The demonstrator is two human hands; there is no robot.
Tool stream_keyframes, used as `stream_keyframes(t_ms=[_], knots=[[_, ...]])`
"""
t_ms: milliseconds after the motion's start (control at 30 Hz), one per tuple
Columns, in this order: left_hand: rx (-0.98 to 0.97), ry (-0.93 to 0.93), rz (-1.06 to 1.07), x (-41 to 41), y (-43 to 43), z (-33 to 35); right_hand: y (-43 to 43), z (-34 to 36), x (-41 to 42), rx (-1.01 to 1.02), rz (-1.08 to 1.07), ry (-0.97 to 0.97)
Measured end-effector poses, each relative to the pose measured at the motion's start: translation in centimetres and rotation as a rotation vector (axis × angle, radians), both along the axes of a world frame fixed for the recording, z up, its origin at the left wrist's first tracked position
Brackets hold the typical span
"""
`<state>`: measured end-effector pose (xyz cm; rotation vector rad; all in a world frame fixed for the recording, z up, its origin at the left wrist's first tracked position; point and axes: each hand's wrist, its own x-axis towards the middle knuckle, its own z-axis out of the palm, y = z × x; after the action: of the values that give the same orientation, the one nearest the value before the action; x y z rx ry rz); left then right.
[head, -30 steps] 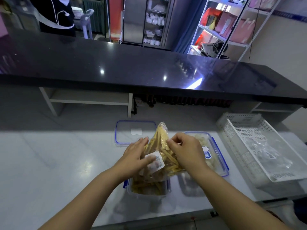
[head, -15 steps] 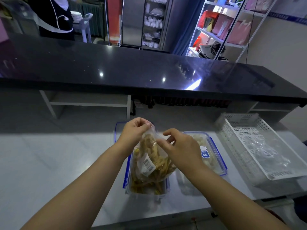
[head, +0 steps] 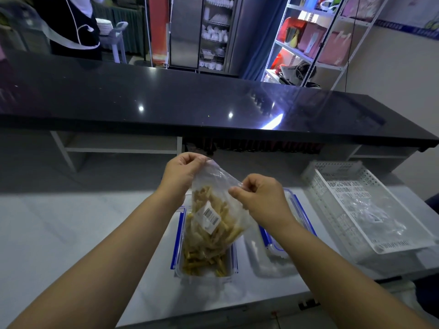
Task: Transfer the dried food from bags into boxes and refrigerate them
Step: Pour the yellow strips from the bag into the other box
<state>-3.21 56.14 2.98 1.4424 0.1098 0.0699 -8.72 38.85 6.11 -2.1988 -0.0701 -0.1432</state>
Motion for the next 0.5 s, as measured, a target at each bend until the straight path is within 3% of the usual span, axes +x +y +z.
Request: stream_keyframes(t_ms=[200, 400, 500], knots=[[-0.018, -0.081, -0.020, 0.1, 0.3, 1.1, 0.1, 1.2, 0.9, 0.125, 0.007, -0.052], [0.070, 0.134, -0.212, -1.1, 0.0, -2.5, 0.3, 1.7, 0.7, 0.189, 0.103, -0.023], [0.081, 0.148, -0.194, -1.3, -0.2, -2.9, 0.3, 1.7, 0.5, 0.281, 0.184, -0.010]])
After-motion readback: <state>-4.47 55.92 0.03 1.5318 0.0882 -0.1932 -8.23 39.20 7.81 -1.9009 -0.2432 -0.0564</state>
